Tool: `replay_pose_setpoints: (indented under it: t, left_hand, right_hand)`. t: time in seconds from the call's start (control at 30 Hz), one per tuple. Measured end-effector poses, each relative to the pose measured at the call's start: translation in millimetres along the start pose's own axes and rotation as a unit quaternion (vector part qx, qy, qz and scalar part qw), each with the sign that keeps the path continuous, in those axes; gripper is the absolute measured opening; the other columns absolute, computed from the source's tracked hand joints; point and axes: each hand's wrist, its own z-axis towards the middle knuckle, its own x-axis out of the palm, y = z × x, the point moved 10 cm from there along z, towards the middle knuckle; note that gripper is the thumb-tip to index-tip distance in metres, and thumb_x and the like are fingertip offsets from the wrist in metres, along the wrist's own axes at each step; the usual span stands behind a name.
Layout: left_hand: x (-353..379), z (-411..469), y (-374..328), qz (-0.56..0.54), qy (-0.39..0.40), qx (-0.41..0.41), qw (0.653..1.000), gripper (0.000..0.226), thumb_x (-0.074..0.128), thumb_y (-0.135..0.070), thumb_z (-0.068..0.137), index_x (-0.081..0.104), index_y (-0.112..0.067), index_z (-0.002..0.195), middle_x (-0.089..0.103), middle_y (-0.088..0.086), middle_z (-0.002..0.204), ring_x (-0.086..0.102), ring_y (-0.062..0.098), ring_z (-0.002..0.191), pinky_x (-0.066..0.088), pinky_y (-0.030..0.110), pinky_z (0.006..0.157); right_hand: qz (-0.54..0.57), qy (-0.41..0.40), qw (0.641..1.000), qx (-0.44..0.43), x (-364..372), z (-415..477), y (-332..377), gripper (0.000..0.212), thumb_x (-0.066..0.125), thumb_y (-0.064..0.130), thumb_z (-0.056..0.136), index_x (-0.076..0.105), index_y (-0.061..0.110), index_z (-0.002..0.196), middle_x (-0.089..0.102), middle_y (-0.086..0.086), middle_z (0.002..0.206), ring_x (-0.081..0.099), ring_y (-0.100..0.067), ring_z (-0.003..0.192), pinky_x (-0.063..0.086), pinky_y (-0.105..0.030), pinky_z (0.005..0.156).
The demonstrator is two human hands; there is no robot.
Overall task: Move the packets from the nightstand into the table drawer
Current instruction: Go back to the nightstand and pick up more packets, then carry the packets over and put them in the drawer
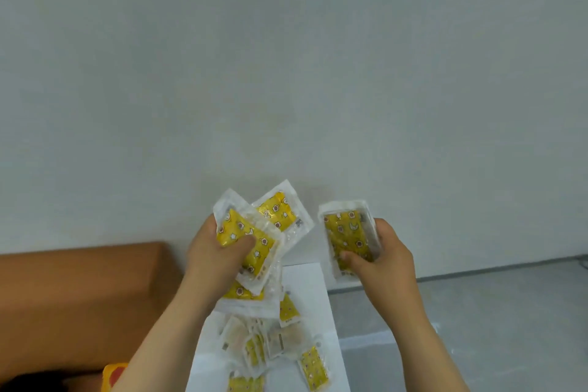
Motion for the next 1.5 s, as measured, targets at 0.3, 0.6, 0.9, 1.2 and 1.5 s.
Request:
replay_pose_setpoints:
  t: [0.3,0.6,0.9,1.2,1.5]
  left_hand:
    - [113,-48,-122,-0.011,0.079,0.128,0.989,0.025,0.066,-0.026,0.066,0.061,-0.029,0.09,0.071,-0.004,0.084,0.068,0.017,0.081,0.056,0.039,0.075]
    - [314,-155,-185,-0.029,0.198,0.194,0.96,0.023,0.067,-0.011,0.083,0.058,-0.032,0.089,0.068,-0.007,0.086,0.067,0.015,0.08,0.053,0.031,0.066]
    - [480,-264,-209,-0.025,0.331,0.228,0.915,0.024,0.068,-0.01,0.082,0.059,-0.032,0.087,0.069,-0.008,0.082,0.068,0.012,0.076,0.052,0.028,0.063]
    - [629,-342,-208,0.01,0.466,0.236,0.852,0.023,0.068,-0.009,0.081,0.06,-0.03,0.086,0.07,-0.007,0.077,0.068,0.006,0.067,0.05,0.023,0.058]
    - [791,-430,-210,0.083,0.616,0.245,0.744,0.021,0.071,-0.014,0.076,0.06,-0.028,0.088,0.07,-0.003,0.078,0.068,0.017,0.076,0.056,0.036,0.067]
  right_hand:
    - [-0.007,-0.137,0.99,-0.031,-176,-17,13,0.034,0.075,0.008,0.076,0.055,0.031,0.094,0.067,0.011,0.082,0.064,-0.001,0.073,0.052,-0.019,0.063]
    - [-0.06,-0.266,0.962,-0.003,-392,-85,-59,0.035,0.075,0.008,0.074,0.055,0.032,0.091,0.067,0.011,0.081,0.062,0.001,0.074,0.048,-0.014,0.061]
    - [-0.078,-0.375,0.922,0.057,-537,-178,-133,0.045,0.076,0.01,0.076,0.054,0.045,0.093,0.062,0.03,0.085,0.057,0.013,0.084,0.048,-0.017,0.068]
    - [-0.105,-0.464,0.863,0.168,-618,-247,-219,0.044,0.077,0.006,0.073,0.055,0.036,0.097,0.059,0.029,0.083,0.058,0.01,0.079,0.052,-0.021,0.07]
    - [-0.128,-0.519,0.783,0.316,-688,-303,-295,0.048,0.073,0.009,0.077,0.052,0.042,0.103,0.061,0.016,0.1,0.059,-0.005,0.092,0.049,-0.019,0.069]
